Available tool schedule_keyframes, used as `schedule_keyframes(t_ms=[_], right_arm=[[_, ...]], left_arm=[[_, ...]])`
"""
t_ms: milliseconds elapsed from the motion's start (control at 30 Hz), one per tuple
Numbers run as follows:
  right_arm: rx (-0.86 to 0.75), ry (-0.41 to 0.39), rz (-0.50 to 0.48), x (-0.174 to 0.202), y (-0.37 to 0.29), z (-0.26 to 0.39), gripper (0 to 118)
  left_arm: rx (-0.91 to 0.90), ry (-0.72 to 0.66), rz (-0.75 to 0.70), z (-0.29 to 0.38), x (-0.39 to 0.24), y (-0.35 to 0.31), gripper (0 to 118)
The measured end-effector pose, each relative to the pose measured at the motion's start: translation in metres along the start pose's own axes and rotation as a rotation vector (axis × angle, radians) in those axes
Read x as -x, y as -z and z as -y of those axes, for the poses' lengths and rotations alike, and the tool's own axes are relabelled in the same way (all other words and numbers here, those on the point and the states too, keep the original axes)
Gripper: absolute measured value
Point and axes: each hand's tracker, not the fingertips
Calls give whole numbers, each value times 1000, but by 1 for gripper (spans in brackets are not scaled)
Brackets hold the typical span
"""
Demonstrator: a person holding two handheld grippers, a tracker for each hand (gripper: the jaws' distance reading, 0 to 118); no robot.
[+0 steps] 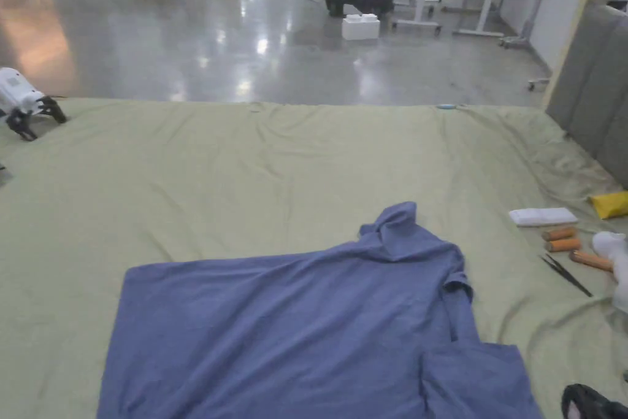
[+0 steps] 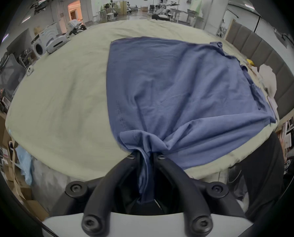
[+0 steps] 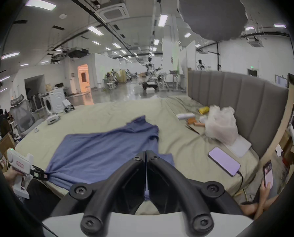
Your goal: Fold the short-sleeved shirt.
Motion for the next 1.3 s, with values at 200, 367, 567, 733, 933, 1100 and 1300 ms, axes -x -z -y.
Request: schedule_keyframes(t_ms=[200, 367, 567, 733, 933, 1100, 1300], right_arm=[[406, 51, 34, -54, 104, 60, 78], [572, 133, 9, -65, 143, 74, 54], [481, 113, -42, -53, 120, 46, 2], [340, 80, -63, -36, 120, -4, 2], [323, 77, -57, -23, 227, -61, 2], [394, 52, -52, -6, 312, -81, 2], [448, 59, 25, -1, 353, -81, 84]], left_arm=[[27, -58, 22, -5, 12, 7, 10], [30, -64, 21, -4, 9, 7, 10], [17, -70, 23, -2, 7, -3, 10], [-115, -113, 88, -36, 12, -41, 9], [-133, -135, 95, -140, 41, 4, 9], [-57, -194, 97, -194, 57, 57, 10], [-81, -225, 30, -200, 67, 71, 91]])
